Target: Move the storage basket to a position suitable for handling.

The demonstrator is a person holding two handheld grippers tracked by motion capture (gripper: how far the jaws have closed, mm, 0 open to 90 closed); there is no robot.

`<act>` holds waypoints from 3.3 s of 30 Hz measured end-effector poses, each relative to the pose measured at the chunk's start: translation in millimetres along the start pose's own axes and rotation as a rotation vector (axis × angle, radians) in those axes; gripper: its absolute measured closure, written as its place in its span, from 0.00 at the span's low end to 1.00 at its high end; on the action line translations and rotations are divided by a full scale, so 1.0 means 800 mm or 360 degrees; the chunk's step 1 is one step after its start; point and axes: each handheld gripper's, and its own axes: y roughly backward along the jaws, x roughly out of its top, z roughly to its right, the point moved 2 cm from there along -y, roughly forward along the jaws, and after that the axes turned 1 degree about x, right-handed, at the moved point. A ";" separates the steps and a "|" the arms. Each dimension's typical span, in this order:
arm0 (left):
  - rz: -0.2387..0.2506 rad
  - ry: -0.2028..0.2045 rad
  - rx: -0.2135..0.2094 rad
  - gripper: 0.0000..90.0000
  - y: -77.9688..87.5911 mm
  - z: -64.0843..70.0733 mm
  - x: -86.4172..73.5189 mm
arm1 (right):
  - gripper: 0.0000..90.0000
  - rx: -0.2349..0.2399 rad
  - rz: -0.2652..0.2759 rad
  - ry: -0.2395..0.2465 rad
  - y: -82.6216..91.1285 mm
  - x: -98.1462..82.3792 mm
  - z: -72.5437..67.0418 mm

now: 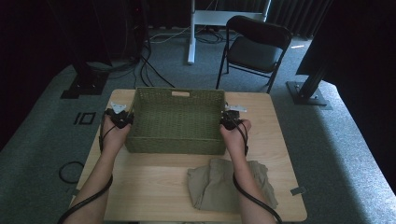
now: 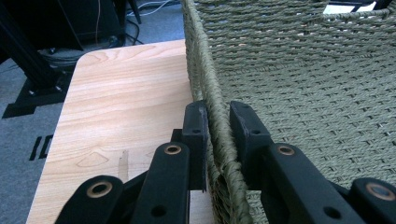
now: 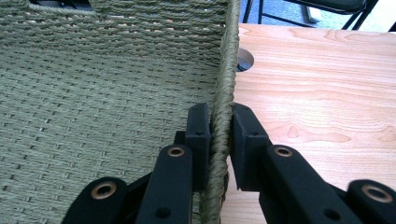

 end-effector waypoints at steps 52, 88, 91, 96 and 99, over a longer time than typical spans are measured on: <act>-0.0061 -0.0023 -0.0076 0.88 -0.028 0.132 0.034 | 0.88 -0.0093 -0.0045 -0.0030 0.020 -0.006 0.130; -0.0085 -0.0022 -0.0124 0.87 -0.038 0.211 0.048 | 0.89 -0.0106 -0.0072 -0.0080 0.030 -0.009 0.214; -0.0089 -0.0036 -0.0122 0.87 -0.039 0.217 0.049 | 0.89 -0.0113 -0.0073 -0.0079 0.031 -0.009 0.219; -0.0092 -0.0046 -0.0108 0.87 -0.039 0.225 0.050 | 0.89 -0.0108 -0.0072 -0.0091 0.031 -0.009 0.227; -0.0095 -0.0057 -0.0098 0.87 -0.039 0.229 0.051 | 0.89 -0.0098 -0.0078 -0.0096 0.031 -0.008 0.231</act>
